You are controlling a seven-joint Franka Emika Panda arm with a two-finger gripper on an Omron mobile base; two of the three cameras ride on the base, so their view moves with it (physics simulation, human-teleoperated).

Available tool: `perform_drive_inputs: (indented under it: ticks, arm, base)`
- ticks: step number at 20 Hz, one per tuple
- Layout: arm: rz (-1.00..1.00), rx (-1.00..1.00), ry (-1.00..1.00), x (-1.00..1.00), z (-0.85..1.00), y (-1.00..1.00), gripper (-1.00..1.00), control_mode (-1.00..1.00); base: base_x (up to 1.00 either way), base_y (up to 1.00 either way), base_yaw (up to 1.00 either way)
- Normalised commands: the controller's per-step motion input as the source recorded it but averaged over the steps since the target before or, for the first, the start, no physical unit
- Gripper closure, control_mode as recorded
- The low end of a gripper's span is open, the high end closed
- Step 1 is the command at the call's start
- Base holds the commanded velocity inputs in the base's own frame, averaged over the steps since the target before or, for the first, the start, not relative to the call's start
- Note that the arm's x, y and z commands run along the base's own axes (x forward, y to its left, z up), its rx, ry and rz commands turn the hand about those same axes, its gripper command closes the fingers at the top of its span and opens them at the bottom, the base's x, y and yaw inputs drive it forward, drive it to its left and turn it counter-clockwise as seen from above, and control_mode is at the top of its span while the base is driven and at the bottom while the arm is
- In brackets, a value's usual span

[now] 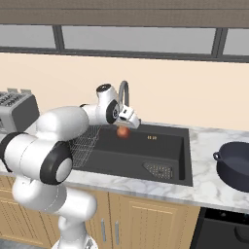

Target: Dump the onion from the pot into the sink. Then turn on the water and wash the onion. Then turn off the water and put the onion back in the pot.

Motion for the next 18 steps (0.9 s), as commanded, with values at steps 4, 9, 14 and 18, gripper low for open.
perform_drive_inputs:
  ticks: [4, 9, 14, 18]
  arm:
    - [-0.23, 0.00, 0.00, -0.03, 0.35, -1.00, 1.00, -1.00]
    - [-0.21, 0.00, 0.00, 0.00, 0.38, -1.00, 1.00, -1.00]
    - [-0.19, 0.00, 0.00, 0.00, 0.18, -0.99, 1.00, -1.00]
    - [-0.13, 0.00, 0.00, 0.00, 0.24, -1.00, 1.00, -1.00]
  base:
    - [0.00, 0.00, 0.00]
    - [0.00, 0.00, 0.00]
    - [0.00, 0.00, 0.00]
    - [0.00, 0.00, 0.00]
